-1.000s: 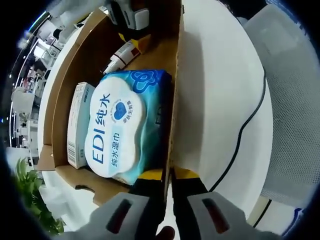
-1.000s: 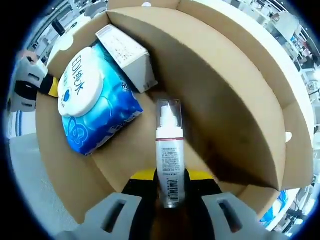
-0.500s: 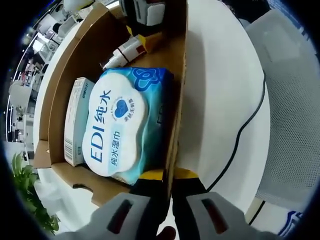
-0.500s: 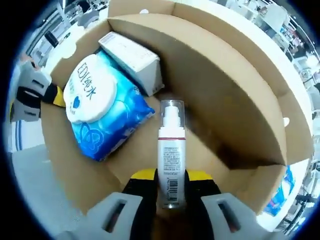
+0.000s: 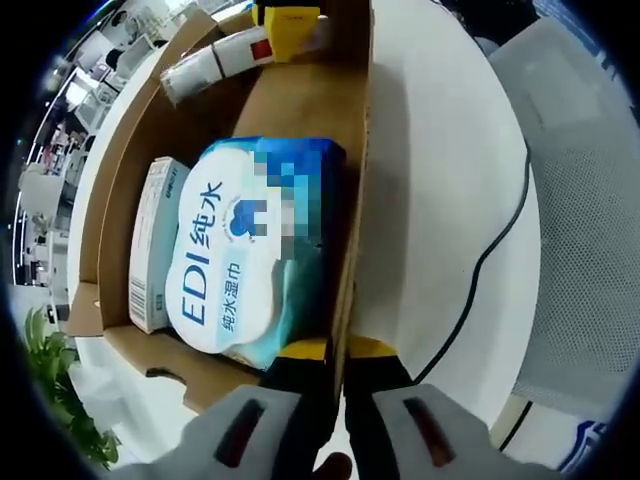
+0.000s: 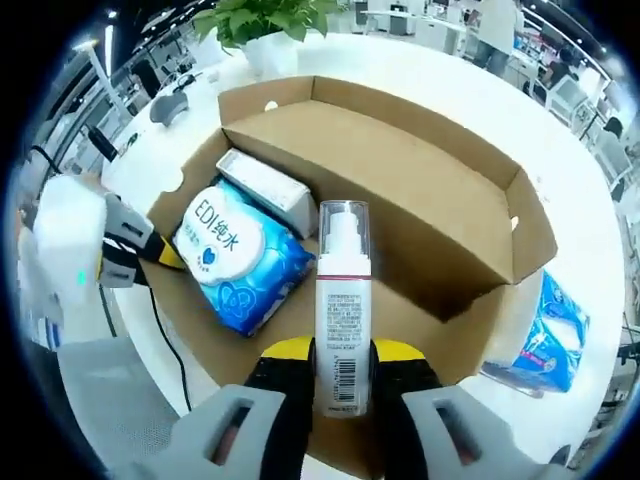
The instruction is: Operate the shoe box by opening the lid, removing the specified soft item, and placing it in the target area until the item is outside and the box remains undamaged.
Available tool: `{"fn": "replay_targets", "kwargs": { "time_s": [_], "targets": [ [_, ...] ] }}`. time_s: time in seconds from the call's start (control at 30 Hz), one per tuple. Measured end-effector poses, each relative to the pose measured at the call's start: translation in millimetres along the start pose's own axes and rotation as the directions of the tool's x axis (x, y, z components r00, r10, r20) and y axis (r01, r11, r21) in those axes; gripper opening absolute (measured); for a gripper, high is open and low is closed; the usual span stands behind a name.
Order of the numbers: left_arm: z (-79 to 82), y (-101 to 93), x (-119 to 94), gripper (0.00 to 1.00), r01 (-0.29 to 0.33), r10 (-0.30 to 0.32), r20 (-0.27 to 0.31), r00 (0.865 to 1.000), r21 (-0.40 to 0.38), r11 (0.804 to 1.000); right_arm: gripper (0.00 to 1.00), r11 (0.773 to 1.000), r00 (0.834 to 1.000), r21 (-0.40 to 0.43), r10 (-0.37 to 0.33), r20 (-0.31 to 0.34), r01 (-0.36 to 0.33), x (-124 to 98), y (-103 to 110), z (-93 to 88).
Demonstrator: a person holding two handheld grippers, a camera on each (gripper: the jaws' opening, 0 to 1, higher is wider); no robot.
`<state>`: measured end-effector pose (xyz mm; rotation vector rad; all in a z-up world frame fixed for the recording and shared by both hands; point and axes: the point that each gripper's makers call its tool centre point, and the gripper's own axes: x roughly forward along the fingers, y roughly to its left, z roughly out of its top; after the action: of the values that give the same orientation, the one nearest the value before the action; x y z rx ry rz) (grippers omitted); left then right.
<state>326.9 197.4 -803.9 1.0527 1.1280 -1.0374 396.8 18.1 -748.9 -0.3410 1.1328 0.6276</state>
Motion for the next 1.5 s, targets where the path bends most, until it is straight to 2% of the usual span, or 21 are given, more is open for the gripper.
{"fn": "replay_targets", "kwargs": {
  "time_s": [0.17, 0.27, 0.33, 0.43, 0.5, 0.57, 0.67, 0.73, 0.8, 0.87, 0.9, 0.97, 1.1, 1.2, 1.37, 1.5],
  "targets": [
    [-0.7, -0.1, 0, 0.02, 0.004, -0.004, -0.01, 1.0, -0.014, 1.0, 0.17, 1.0, 0.998, 0.021, -0.015, 0.054, 0.014, -17, -9, 2.0],
    [-0.9, -0.4, 0, 0.02, 0.015, -0.015, -0.005, 1.0, -0.009, 1.0, 0.17, 0.996, 0.993, 0.083, 0.011, 0.114, -0.02, -25, -5, 6.6],
    [-1.1, -0.5, 0, 0.02, 0.011, -0.011, -0.008, 1.0, -0.01, 1.0, 0.17, 0.993, 0.987, 0.118, 0.003, 0.163, -0.023, -31, -7, 10.3],
    [-1.4, -0.8, 0, 0.02, 0.007, -0.007, -0.009, 1.0, -0.021, 1.0, 0.17, 0.989, 0.982, 0.145, 0.008, 0.187, -0.035, -33, -5, 8.4],
    [-1.5, -0.6, -1, 0.02, 0.001, -0.001, -0.006, 1.0, -0.019, 1.0, 0.17, 0.989, 0.98, 0.134, 0.041, 0.197, -0.069, -32, 3, 6.3],
    [-1.5, -1.0, -1, 0.02, -0.004, 0.004, -0.004, 1.0, -0.019, 1.0, 0.17, 0.992, 0.981, 0.121, 0.02, 0.193, -0.044, -33, 3, 3.5],
    [-1.3, -0.5, -1, 0.02, -0.006, 0.006, -0.003, 1.0, -0.02, 1.0, 0.17, 0.991, 0.975, 0.118, 0.036, 0.218, -0.063, -38, 11, 2.8],
    [-1.7, -0.1, 0, 0.02, -0.004, 0.003, -0.015, 1.0, -0.021, 1.0, 0.17, 0.993, 0.97, 0.096, 0.037, 0.24, -0.062, -42, 14, 4.3],
    [-1.5, -0.3, 0, 0.02, -0.002, 0.002, -0.011, 1.0, -0.022, 1.0, 0.17, 0.996, 0.958, 0.069, 0.041, 0.284, -0.063, -49, 18, 9.2],
    [-1.6, -0.1, 0, 0.02, -0.006, 0.006, -0.01, 1.0, -0.021, 1.0, 0.17, 0.993, 0.933, 0.058, 0.078, 0.352, -0.105, -58, 27, 16.8],
    [-1.6, -0.2, 0, 0.02, -0.01, 0.009, -0.011, 1.0, -0.022, 1.0, 0.17, 0.992, 0.924, 0.067, 0.073, 0.374, -0.105, -62, 27, 18.3],
    [-1.6, -0.2, -1, 0.02, -0.012, 0.012, -0.01, 1.0, -0.023, 1.0, 0.17, 0.991, 0.921, 0.112, 0.025, 0.389, -0.074, -70, 22, 14.3],
    [-1.5, -0.1, -1, 0.03, -0.015, 0.015, -0.007, 1.0, -0.02, 1.0, 0.17, 0.977, 0.899, 0.194, -0.004, 0.438, -0.091, -81, 19, 8.0],
    [-1.4, 0.1, -1, 0.03, -0.013, 0.013, -0.008, 1.0, -0.02, 1.0, 0.17, 0.965, 0.894, 0.242, -0.016, 0.447, -0.104, -84, 18, 2.3],
    [-1.3, -0.1, -1, 0.03, -0.023, 0.023, -0.003, 1.0, -0.013, 1.0, 0.17, 0.967, 0.893, 0.241, -0.03, 0.448, -0.088, -88, 19, -7.6],
    [-1.6, -0.4, -1, 0.03, -0.032, 0.032, -0.008, 0.999, -0.011, 0.999, 0.17, 0.968, 0.884, 0.241, -0.049, 0.465, -0.073, -101, 22, -14.1]
  ]
}}
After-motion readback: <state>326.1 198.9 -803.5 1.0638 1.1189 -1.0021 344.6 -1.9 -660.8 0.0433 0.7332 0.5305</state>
